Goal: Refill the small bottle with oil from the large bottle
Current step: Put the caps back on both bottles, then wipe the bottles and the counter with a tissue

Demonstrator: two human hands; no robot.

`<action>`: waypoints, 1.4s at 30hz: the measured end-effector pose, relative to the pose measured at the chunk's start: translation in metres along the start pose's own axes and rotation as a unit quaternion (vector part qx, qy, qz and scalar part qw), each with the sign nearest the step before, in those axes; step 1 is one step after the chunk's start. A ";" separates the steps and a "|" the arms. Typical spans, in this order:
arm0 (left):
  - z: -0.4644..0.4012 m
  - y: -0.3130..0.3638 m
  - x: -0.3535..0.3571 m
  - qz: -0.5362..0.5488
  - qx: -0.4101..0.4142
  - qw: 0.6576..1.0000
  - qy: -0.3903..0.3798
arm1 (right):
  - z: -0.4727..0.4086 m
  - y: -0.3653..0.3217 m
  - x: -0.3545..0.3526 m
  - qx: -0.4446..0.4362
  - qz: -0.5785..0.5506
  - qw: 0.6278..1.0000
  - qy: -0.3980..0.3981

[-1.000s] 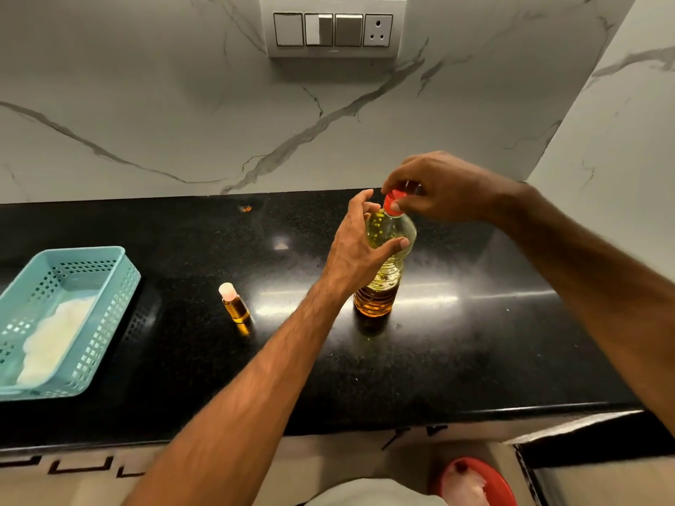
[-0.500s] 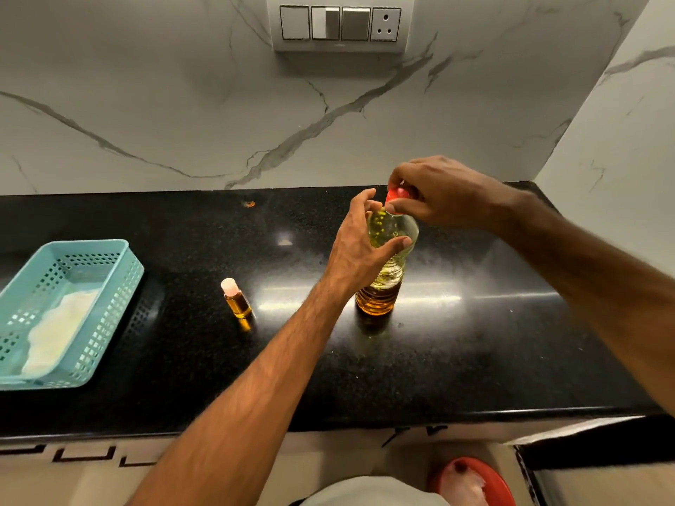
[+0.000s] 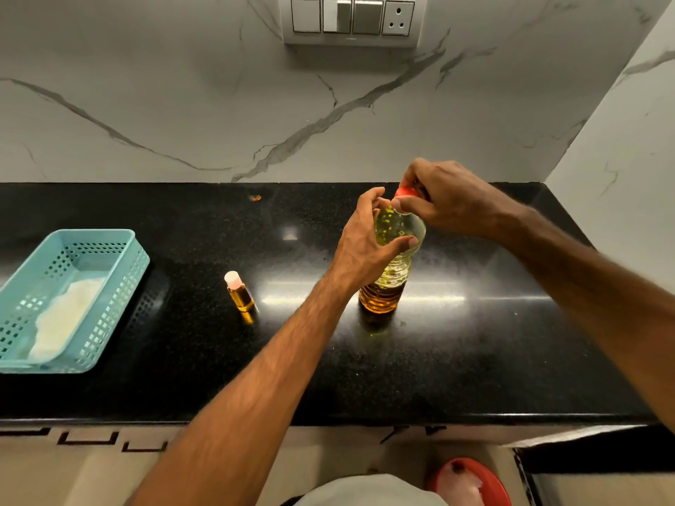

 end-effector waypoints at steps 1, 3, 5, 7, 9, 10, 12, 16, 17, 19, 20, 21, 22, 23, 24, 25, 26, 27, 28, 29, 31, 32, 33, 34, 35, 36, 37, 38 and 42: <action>0.000 0.000 0.000 0.001 -0.001 1.000 -0.001 | 0.000 0.000 0.000 0.002 -0.001 1.000 0.002; 0.001 0.002 -0.001 0.004 -0.002 1.000 -0.004 | 0.001 -0.001 0.000 0.003 -0.003 1.000 0.011; 0.002 0.002 -0.002 0.011 -0.010 1.000 -0.008 | 0.003 -0.001 0.002 0.006 -0.002 1.000 0.016; 0.005 -0.001 -0.004 0.017 -0.022 1.000 -0.014 | 0.007 -0.001 0.005 0.002 0.014 1.000 0.017; 0.011 -0.006 -0.012 0.020 -0.034 0.999 -0.011 | 0.009 0.000 0.007 -0.008 0.036 0.999 0.023; 0.015 -0.009 -0.017 0.020 -0.039 0.999 -0.006 | 0.011 0.001 0.006 -0.009 0.044 0.998 0.032; 0.024 -0.017 -0.038 0.018 -0.049 0.998 0.029 | 0.012 -0.006 0.007 -0.021 0.048 0.997 0.062; 0.045 -0.043 -0.109 -0.029 -0.046 0.988 0.141 | 0.015 -0.043 0.021 -0.058 0.011 0.987 0.151; 0.053 -0.052 -0.133 -0.054 -0.041 0.980 0.186 | 0.015 -0.057 0.028 -0.071 -0.005 0.984 0.164; 0.071 -0.074 -0.184 -0.116 -0.034 0.953 0.278 | 0.012 -0.089 0.047 -0.102 -0.041 0.979 0.174; 0.080 -0.084 -0.207 -0.152 -0.039 0.938 0.309 | 0.010 -0.106 0.056 -0.114 -0.061 0.976 0.173; 0.089 -0.096 -0.232 -0.192 -0.058 0.922 0.332 | 0.006 -0.126 0.068 -0.129 -0.081 0.975 0.162; 0.099 -0.108 -0.254 -0.233 -0.088 0.906 0.343 | 0.001 -0.145 0.083 -0.141 -0.099 0.975 0.143; 0.107 -0.120 -0.274 -0.276 -0.124 0.890 0.342 | -0.005 -0.166 0.098 -0.150 -0.114 0.975 0.119; 0.115 -0.132 -0.292 -0.319 -0.160 0.874 0.329 | -0.013 -0.187 0.115 -0.156 -0.131 0.974 0.096; 0.122 -0.143 -0.304 -0.361 -0.192 0.861 0.302 | -0.019 -0.206 0.131 -0.160 -0.149 0.973 0.077; 0.131 -0.153 -0.314 -0.399 -0.221 0.847 0.273 | -0.027 -0.227 0.147 -0.167 -0.168 0.970 0.057; 0.140 -0.161 -0.320 -0.429 -0.242 0.836 0.244 | -0.035 -0.248 0.163 -0.175 -0.184 0.967 0.038; 0.147 -0.169 -0.324 -0.447 -0.256 0.828 0.222 | -0.044 -0.269 0.178 -0.183 -0.193 0.964 0.016; 0.155 -0.175 -0.326 -0.455 -0.266 0.824 0.207 | -0.053 -0.289 0.193 -0.191 -0.196 0.962 -0.010; 0.165 -0.182 -0.328 -0.449 -0.271 0.828 0.201 | -0.069 -0.325 0.221 -0.202 -0.195 0.958 -0.056; 0.168 -0.184 -0.329 -0.438 -0.270 0.832 0.206 | -0.077 -0.341 0.236 -0.205 -0.194 0.956 -0.075; 0.171 -0.186 -0.330 -0.426 -0.268 0.837 0.214 | -0.086 -0.357 0.250 -0.209 -0.190 0.955 -0.091; 0.172 -0.187 -0.332 -0.416 -0.265 0.842 0.218 | -0.094 -0.370 0.265 -0.215 -0.182 0.954 -0.104; 0.174 -0.186 -0.331 -0.409 -0.261 0.847 0.218 | -0.102 -0.380 0.278 -0.223 -0.169 0.953 -0.116; 0.175 -0.187 -0.331 -0.402 -0.257 0.852 0.216 | -0.110 -0.390 0.293 -0.233 -0.154 0.952 -0.128; 0.177 -0.188 -0.331 -0.393 -0.255 0.857 0.215 | -0.118 -0.399 0.307 -0.245 -0.135 0.950 -0.140; 0.178 -0.190 -0.330 -0.383 -0.253 0.862 0.214 | -0.124 -0.408 0.320 -0.261 -0.113 0.946 -0.154; 0.179 -0.195 -0.331 -0.349 -0.265 0.872 0.220 | -0.132 -0.439 0.366 -0.345 -0.037 0.908 -0.237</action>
Point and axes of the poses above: each hand's wrist, its own z-axis away from the middle knuckle, its own x-axis out of the palm, y = z × x, the point moved 4 cm from there along -z, towards the middle knuckle, and after that the axes turned 12 degrees about y, right-handed, at the moved point
